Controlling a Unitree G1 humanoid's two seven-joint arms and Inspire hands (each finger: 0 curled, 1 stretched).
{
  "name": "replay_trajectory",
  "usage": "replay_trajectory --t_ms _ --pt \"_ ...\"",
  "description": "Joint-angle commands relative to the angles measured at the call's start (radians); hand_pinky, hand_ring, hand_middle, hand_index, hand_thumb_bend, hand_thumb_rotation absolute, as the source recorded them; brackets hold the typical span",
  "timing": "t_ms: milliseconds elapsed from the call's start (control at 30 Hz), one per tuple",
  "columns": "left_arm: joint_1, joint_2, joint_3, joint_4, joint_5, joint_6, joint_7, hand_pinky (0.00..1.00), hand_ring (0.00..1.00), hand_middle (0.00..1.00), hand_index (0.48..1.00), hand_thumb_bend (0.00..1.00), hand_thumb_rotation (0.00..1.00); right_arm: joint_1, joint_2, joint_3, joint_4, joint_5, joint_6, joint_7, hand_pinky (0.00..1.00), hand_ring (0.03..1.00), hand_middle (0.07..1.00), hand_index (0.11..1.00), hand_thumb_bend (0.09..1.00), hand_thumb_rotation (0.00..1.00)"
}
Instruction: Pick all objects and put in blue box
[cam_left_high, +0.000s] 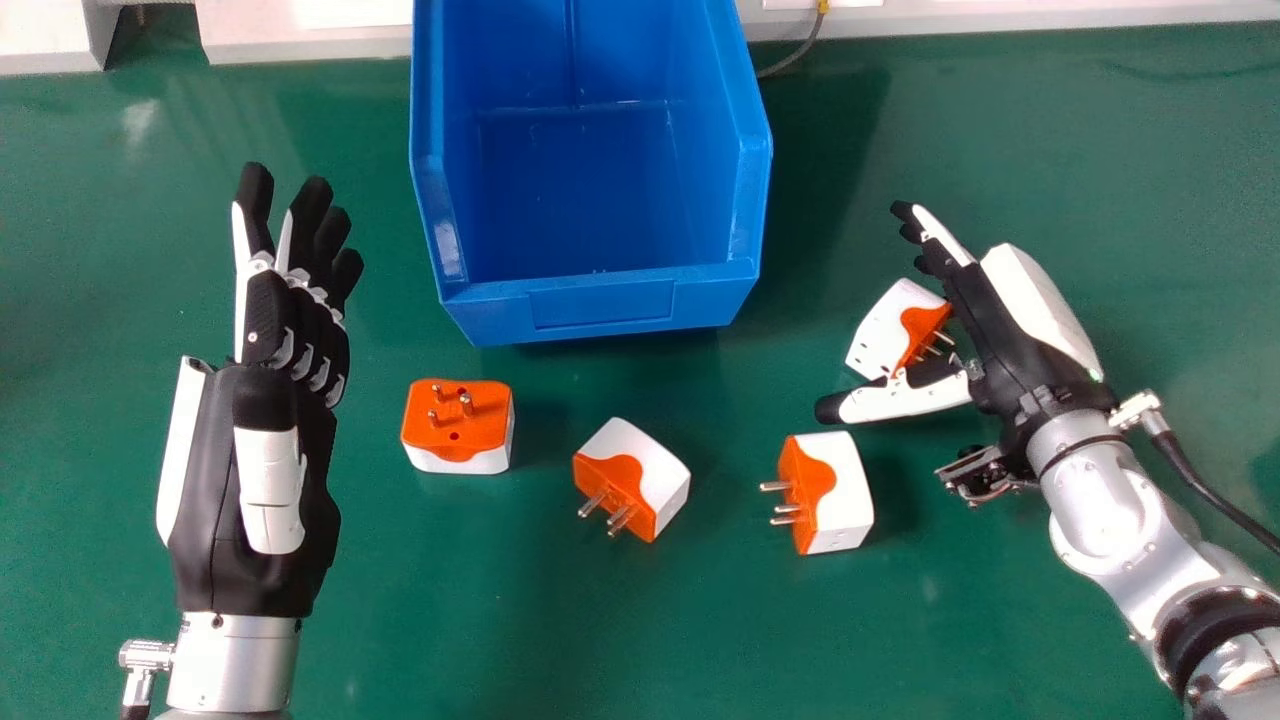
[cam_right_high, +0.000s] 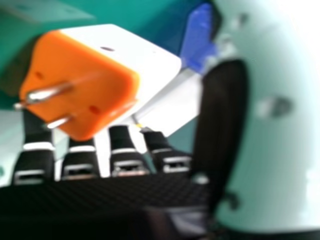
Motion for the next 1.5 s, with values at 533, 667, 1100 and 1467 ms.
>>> replay_trajectory --t_ms 533,667,1100,1467 --pt "0.000 0.002 0.003 -0.015 -0.008 -0.020 -0.014 1.00 1.00 1.00 1.000 0.91 1.00 -0.039 -0.029 0.073 -0.002 -0.061 0.055 -0.126 0.59 0.739 0.825 0.834 0.864 0.01" --pt "-0.003 0.003 0.004 -0.009 -0.007 -0.021 -0.014 1.00 1.00 1.00 1.000 0.91 1.00 -0.037 -0.029 0.076 0.000 -0.069 0.055 -0.166 0.56 0.691 0.769 0.786 0.835 0.00" --pt "-0.007 0.005 0.005 -0.006 -0.007 -0.018 -0.017 1.00 1.00 1.00 1.000 0.91 1.00 -0.026 -0.013 0.051 0.005 -0.043 0.039 -0.225 0.48 0.545 0.558 0.615 0.640 0.00" --pt "-0.007 0.000 0.001 -0.005 -0.004 -0.019 -0.017 1.00 1.00 1.00 1.000 0.91 1.00 -0.024 -0.016 0.047 0.004 -0.048 0.019 -0.232 0.43 0.480 0.478 0.550 0.556 0.00"
